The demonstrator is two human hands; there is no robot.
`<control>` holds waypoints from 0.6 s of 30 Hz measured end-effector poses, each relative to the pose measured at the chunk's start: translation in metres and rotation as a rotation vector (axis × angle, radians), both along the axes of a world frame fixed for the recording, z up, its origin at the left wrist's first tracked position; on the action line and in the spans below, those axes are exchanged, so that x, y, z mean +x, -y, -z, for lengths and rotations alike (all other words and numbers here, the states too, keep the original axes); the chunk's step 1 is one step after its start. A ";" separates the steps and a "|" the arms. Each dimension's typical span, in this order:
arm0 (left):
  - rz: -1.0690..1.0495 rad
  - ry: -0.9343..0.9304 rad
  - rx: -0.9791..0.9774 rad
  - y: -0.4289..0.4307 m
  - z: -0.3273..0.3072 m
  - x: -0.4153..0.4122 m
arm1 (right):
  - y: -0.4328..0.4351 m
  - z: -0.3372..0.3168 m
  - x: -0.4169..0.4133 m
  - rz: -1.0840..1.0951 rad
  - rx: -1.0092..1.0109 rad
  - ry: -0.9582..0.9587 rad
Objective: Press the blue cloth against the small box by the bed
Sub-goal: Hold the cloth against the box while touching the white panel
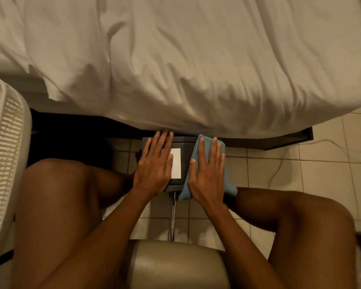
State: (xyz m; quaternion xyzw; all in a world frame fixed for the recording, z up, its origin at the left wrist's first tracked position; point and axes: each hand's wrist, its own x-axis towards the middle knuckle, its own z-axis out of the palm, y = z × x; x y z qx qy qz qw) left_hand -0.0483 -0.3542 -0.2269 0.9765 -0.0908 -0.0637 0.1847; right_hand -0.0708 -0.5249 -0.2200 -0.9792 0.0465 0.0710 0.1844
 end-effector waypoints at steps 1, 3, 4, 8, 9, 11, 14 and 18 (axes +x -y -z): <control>0.005 -0.002 0.007 0.000 0.000 0.000 | 0.003 0.000 0.008 0.000 -0.003 0.003; 0.013 -0.003 0.013 0.000 0.000 0.001 | 0.004 -0.002 0.009 0.013 0.013 0.010; 0.021 -0.005 0.017 0.000 -0.001 0.001 | 0.004 -0.002 0.001 0.018 0.014 0.009; 0.047 0.005 0.046 -0.001 -0.001 0.000 | 0.006 0.000 -0.032 0.002 -0.023 -0.040; 0.052 0.002 0.061 0.000 -0.001 0.001 | 0.008 0.001 -0.026 0.000 -0.017 -0.039; 0.057 -0.008 0.093 0.001 -0.001 0.002 | 0.012 0.001 -0.004 0.001 -0.002 -0.021; 0.065 -0.021 0.101 0.001 -0.001 0.002 | 0.014 -0.001 0.012 0.032 0.036 -0.013; 0.060 -0.019 0.116 0.000 -0.002 -0.002 | 0.009 -0.003 -0.030 0.055 0.045 -0.039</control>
